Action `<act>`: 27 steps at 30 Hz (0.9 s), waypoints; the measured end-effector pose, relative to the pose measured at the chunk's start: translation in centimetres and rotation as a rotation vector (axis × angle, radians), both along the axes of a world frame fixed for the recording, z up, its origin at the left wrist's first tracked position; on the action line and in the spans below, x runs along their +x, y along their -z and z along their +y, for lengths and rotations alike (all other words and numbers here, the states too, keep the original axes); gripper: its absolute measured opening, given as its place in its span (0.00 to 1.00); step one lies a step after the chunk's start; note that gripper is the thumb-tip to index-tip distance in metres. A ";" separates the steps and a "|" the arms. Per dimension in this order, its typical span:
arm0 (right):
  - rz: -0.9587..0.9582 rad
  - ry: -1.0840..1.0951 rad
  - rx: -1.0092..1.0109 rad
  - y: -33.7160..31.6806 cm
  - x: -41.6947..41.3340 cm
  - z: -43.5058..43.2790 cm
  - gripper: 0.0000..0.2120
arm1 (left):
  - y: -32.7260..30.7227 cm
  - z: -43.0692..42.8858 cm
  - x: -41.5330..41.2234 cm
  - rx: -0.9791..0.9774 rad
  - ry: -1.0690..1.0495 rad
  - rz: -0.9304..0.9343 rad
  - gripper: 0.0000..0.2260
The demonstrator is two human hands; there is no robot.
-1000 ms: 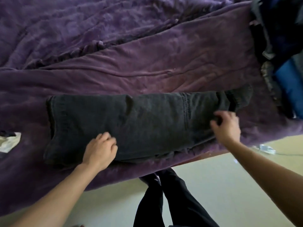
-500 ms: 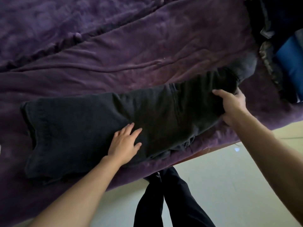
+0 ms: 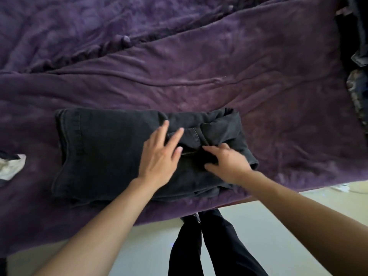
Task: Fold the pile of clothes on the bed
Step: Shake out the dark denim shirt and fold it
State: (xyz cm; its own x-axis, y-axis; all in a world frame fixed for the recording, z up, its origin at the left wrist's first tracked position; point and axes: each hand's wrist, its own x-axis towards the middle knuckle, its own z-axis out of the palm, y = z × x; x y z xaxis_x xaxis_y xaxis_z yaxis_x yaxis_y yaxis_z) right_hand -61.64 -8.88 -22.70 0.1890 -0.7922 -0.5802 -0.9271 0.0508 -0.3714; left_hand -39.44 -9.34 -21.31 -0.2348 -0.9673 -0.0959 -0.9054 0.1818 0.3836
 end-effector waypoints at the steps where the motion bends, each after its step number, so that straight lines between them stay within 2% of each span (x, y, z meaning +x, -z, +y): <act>1: -0.095 0.146 -0.079 -0.5 -1.2 -0.5 0.24 | 0.6 0.1 -0.9 0.079 0.059 -0.058 0.23; 2: -0.128 0.318 -0.188 -0.9 -2.7 -1.1 0.19 | 1.5 0.4 -1.5 0.179 0.103 -0.121 0.23; 4: -0.021 0.577 -0.325 -1.0 -5.8 -2.4 0.14 | 3.6 1.2 -1.8 0.374 0.156 -0.225 0.23; 5: 0.001 0.667 -0.276 -0.5 -7.0 -3.1 0.15 | 4.4 1.5 -1.8 0.435 0.169 -0.247 0.24; 6: -0.060 0.775 -0.151 0.2 -8.0 -3.6 0.17 | 5.0 1.6 -1.6 0.463 0.174 -0.250 0.24; 9: -0.415 1.046 0.274 2.1 -9.3 -4.7 0.23 | 5.9 1.1 -1.1 0.483 0.191 -0.205 0.24; 13: -0.532 0.931 0.536 2.5 -9.8 -6.1 0.22 | 6.1 0.5 -0.3 0.522 0.207 -0.171 0.24; 18: -0.609 0.800 0.701 -2.0 -6.0 -7.3 0.27 | 4.6 -0.2 0.2 0.600 0.175 -0.060 0.24; 21: -0.507 0.627 0.586 -5.9 -1.0 -7.4 0.25 | 2.9 -0.1 2.5 0.608 0.057 0.116 0.20; 24: -0.455 0.579 0.412 -9.9 6.5 -7.2 0.10 | 0.4 1.3 8.2 0.549 -0.226 0.377 0.15; 27: -0.475 0.567 0.337 -12.3 14.8 -7.5 0.10 | -1.8 3.8 16.2 0.397 -0.425 0.407 0.12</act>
